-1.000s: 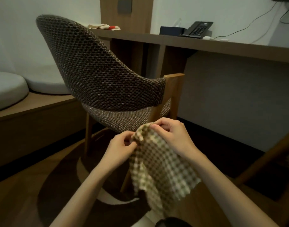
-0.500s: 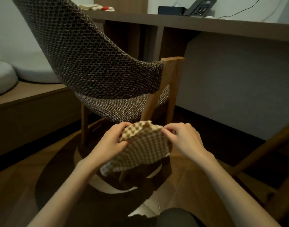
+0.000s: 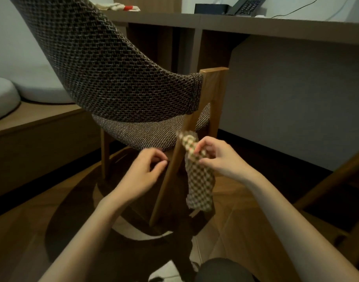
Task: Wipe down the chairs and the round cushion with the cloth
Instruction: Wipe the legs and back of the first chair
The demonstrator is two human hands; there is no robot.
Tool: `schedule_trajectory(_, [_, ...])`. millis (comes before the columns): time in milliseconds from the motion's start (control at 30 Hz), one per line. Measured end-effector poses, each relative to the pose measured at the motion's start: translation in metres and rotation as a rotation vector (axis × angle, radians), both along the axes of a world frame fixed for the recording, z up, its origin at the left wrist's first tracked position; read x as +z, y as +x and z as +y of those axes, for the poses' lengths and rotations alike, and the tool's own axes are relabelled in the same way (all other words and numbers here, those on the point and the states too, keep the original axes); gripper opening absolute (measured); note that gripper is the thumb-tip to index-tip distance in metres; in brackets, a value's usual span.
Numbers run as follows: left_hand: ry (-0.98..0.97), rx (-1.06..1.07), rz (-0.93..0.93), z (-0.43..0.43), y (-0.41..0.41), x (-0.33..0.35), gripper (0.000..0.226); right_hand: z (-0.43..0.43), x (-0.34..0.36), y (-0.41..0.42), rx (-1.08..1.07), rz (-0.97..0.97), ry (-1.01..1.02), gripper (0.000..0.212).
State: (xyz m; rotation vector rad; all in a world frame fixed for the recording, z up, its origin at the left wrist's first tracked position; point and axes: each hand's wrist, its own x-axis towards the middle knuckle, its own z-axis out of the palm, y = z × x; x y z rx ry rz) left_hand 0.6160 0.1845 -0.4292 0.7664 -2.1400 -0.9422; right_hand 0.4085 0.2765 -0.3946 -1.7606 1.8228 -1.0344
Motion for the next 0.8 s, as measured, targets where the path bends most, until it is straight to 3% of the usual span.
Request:
schedule_trajectory(67, [0.019,-0.018,0.057,-0.007,-0.001,0.003,0.048,0.003,0.006,0.007,0.132,0.073,0.093,0.026])
schedule_trajectory(133, [0.007,-0.089,-0.049,-0.009,-0.005,0.004,0.077,0.004,0.009,0.012,0.209,0.094,0.118,0.024])
schedule_trajectory(167, [-0.022,-0.116,-0.136,-0.010,-0.007,0.002,0.079,0.004,0.011,0.013,0.214,0.092,0.102,0.024])
schedule_trajectory(233, [-0.048,-0.193,-0.231,-0.012,-0.013,-0.002,0.052,0.001,0.011,0.011,0.165,0.104,0.041,0.028])
schedule_trajectory(300, [0.038,-0.229,-0.198,-0.014,-0.018,-0.005,0.015,0.000,0.009,0.005,0.087,0.125,0.018,0.034])
schedule_trajectory(333, [0.056,-0.190,-0.180,-0.017,-0.021,-0.007,0.007,-0.002,0.007,0.000,0.052,0.144,0.024,0.035])
schedule_trajectory(433, [-0.054,0.055,-0.158,-0.033,-0.029,-0.005,0.003,-0.011,-0.003,-0.013,-0.095,0.355,0.058,0.023])
schedule_trajectory(533, [-0.039,0.240,-0.034,-0.042,-0.048,0.001,0.007,-0.027,-0.008,-0.021,-0.353,0.506,-0.094,0.006])
schedule_trajectory(600, [0.182,0.283,0.182,-0.044,-0.068,0.000,0.008,-0.040,-0.010,-0.025,-0.521,0.413,-0.205,0.011])
schedule_trajectory(667, [0.342,0.319,0.363,-0.047,-0.091,-0.002,0.009,-0.055,-0.010,-0.027,-0.579,0.177,-0.266,0.017])
schedule_trajectory(800, [0.330,0.348,0.567,-0.058,-0.131,-0.004,0.016,-0.088,-0.018,-0.026,-0.578,-0.246,-0.316,0.012])
